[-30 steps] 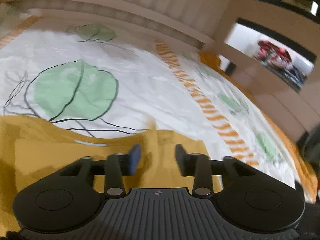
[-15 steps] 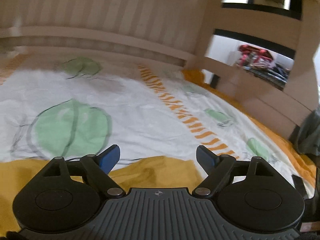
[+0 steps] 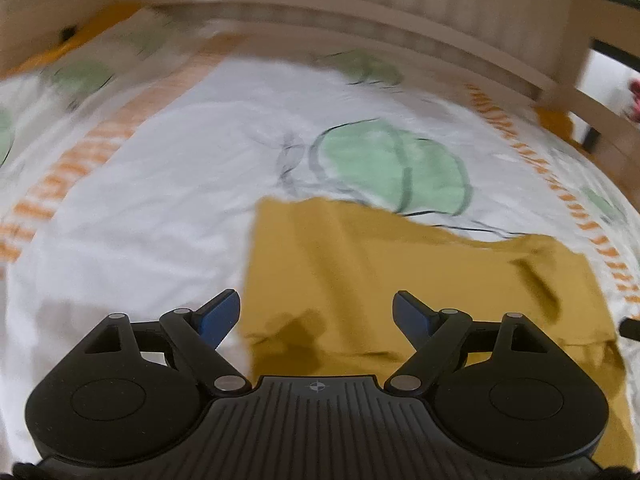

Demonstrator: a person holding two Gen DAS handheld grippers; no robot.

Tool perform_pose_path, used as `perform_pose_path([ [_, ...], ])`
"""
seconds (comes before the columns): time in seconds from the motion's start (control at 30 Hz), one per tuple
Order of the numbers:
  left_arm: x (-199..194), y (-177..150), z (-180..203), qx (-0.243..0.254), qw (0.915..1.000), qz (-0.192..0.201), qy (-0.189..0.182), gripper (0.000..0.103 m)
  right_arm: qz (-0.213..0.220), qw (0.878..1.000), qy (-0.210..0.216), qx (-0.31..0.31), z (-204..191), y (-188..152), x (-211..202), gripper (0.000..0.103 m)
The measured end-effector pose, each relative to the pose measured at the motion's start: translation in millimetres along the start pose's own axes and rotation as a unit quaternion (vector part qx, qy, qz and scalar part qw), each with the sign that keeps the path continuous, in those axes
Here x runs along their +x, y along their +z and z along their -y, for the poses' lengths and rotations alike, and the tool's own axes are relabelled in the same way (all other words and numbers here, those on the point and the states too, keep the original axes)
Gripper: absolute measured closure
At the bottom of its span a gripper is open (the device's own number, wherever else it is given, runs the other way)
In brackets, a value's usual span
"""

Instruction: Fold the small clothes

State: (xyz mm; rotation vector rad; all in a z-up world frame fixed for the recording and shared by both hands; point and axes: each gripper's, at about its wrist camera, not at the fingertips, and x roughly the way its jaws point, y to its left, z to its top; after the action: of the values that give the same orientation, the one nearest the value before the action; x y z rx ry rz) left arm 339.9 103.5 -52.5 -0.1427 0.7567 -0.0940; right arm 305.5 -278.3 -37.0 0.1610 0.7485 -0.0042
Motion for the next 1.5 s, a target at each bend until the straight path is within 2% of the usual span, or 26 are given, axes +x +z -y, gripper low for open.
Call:
perform_pose_path([
  [0.07, 6.6, 3.3, -10.7, -0.014, 0.9997, -0.017, 0.008, 0.020, 0.006, 1.000, 0.004, -0.022, -7.2, -3.0, -0.2, 0.013],
  [0.17, 10.2, 10.2, -16.8, 0.006, 0.9996, -0.012, 0.025, 0.020, 0.015, 0.998, 0.002, -0.055, -19.4, -7.0, -2.0, 0.015],
  [0.23, 14.8, 13.9, -20.2, 0.018, 0.9990, -0.018, 0.037, 0.020, 0.030, 0.996, 0.000, -0.079, -28.3, -9.9, -5.5, 0.022],
  [0.33, 19.9, 11.5, -27.9, 0.022, 0.9989, -0.025, 0.034, 0.020, 0.052, 0.992, -0.003, -0.116, -42.9, -14.5, -10.7, 0.026],
  [0.43, 29.5, 4.9, -37.9, 0.002, 0.9988, -0.045, 0.022, 0.020, 0.073, 0.985, -0.003, -0.154, -59.7, -18.2, -11.1, 0.034],
  [0.57, 43.2, -3.4, -42.2, 0.009, 0.9971, -0.075, 0.010, 0.020, 0.086, 0.978, -0.012, -0.192, -83.5, -12.1, 0.4, 0.034],
  [0.77, 46.2, -5.0, -44.6, 0.008, 0.9966, -0.082, 0.010, 0.019, 0.079, 0.974, -0.021, -0.212, -115.2, 6.7, 41.6, 0.034],
  [0.83, 46.5, -5.8, -45.8, 0.006, 0.9967, -0.081, 0.008, 0.019, 0.071, 0.973, -0.031, -0.217, -121.1, 9.5, 56.4, 0.037],
  [0.87, 47.0, -5.3, -45.7, 0.006, 0.9967, -0.081, 0.008, 0.019, 0.065, 0.973, -0.037, -0.217, -123.0, 10.4, 64.1, 0.039],
  [0.93, 47.8, -4.6, -45.1, 0.005, 0.9967, -0.080, 0.008, 0.018, 0.049, 0.974, -0.049, -0.214, -123.4, 11.3, 77.0, 0.055],
  [0.97, 48.2, -4.4, -44.9, 0.005, 0.9968, -0.080, 0.008, 0.018, 0.038, 0.976, -0.051, -0.208, -122.3, 11.6, 81.7, 0.058],
  [1.0, 48.8, -4.3, -45.0, 0.004, 0.9968, -0.080, 0.007, 0.018, 0.026, 0.978, -0.048, -0.203, -120.4, 11.9, 85.9, 0.067],
  [1.03, 49.0, -4.3, -45.2, 0.003, 0.9968, -0.079, 0.007, 0.017, 0.019, 0.979, -0.045, -0.197, -118.1, 12.0, 87.9, 0.082],
  [1.07, 48.9, -4.4, -45.6, 0.002, 0.9969, -0.079, 0.006, 0.017, 0.021, 0.981, -0.043, -0.188, -113.7, 11.4, 86.7, 0.087],
  [1.27, 48.3, -4.5, -45.9, -0.003, 0.9970, -0.077, 0.005, 0.017, 0.048, 0.987, -0.051, -0.142, -75.2, 9.7, 53.9, 0.088],
  [1.4, 48.8, -4.0, -46.0, -0.009, 0.9971, -0.075, 0.006, 0.017, 0.017, 0.994, -0.043, -0.098, -39.8, 3.5, 42.0, 0.087],
  [1.5, 49.0, -3.9, -45.9, -0.009, 0.9971, -0.075, 0.006, 0.017, 0.003, 0.997, -0.024, -0.069, -20.2, 1.3, 38.3, 0.079],
])
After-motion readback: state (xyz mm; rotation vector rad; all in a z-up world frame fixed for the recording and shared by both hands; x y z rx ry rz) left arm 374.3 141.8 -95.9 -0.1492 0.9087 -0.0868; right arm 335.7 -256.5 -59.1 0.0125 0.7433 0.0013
